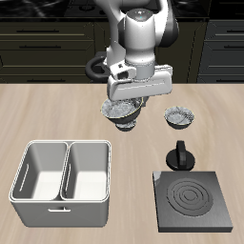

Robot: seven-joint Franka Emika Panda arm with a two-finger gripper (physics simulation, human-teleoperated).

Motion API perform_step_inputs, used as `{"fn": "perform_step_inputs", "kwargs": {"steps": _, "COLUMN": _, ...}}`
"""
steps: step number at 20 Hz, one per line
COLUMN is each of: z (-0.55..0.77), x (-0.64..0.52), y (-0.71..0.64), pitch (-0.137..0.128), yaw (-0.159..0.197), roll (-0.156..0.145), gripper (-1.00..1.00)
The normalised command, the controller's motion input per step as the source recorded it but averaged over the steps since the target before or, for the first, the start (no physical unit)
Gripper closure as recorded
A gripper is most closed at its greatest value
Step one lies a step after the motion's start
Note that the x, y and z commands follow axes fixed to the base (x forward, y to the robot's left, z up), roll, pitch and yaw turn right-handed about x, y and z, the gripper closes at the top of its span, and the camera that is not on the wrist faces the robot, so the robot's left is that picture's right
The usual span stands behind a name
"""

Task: Turn off the flat stove and place the largest bowl on it

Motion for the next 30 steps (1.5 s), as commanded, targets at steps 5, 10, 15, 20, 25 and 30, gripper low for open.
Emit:
{"fn": "perform_step_inputs", "kwargs": {"steps": 5, "z": 0.17, "x": 0.24, "y": 0.23, "pitch": -0.009, "yaw": -0.019, "roll": -0.014, "gripper": 1.00}}
{"fn": "perform_step_inputs", "kwargs": {"steps": 10, "z": 0.07, "x": 0.21, "y": 0.22, "pitch": 0.004, "yaw": -0.003, "roll": -0.003, "gripper": 1.00}}
{"fn": "perform_step_inputs", "kwargs": {"steps": 15, "z": 0.08, "x": 0.30, "y": 0.33, "pitch": -0.008, "yaw": 0.005, "roll": 0.005, "gripper": 1.00}}
{"fn": "perform_step_inputs", "kwargs": {"steps": 20, "z": 0.02, "x": 0.27, "y": 0.20, "pitch": 0.006, "yaw": -0.009, "roll": 0.006, "gripper": 1.00}}
{"fn": "perform_step_inputs", "kwargs": {"steps": 25, "z": 0.08, "x": 0.29, "y": 0.16, "pitch": -0.007, "yaw": -0.012, "roll": -0.020, "gripper": 1.00}}
{"fn": "perform_step_inputs", "kwargs": {"steps": 30, "z": 0.10, "x": 0.23, "y": 0.08, "pitch": -0.004, "yaw": -0.025, "roll": -0.015, "gripper": 1.00}}
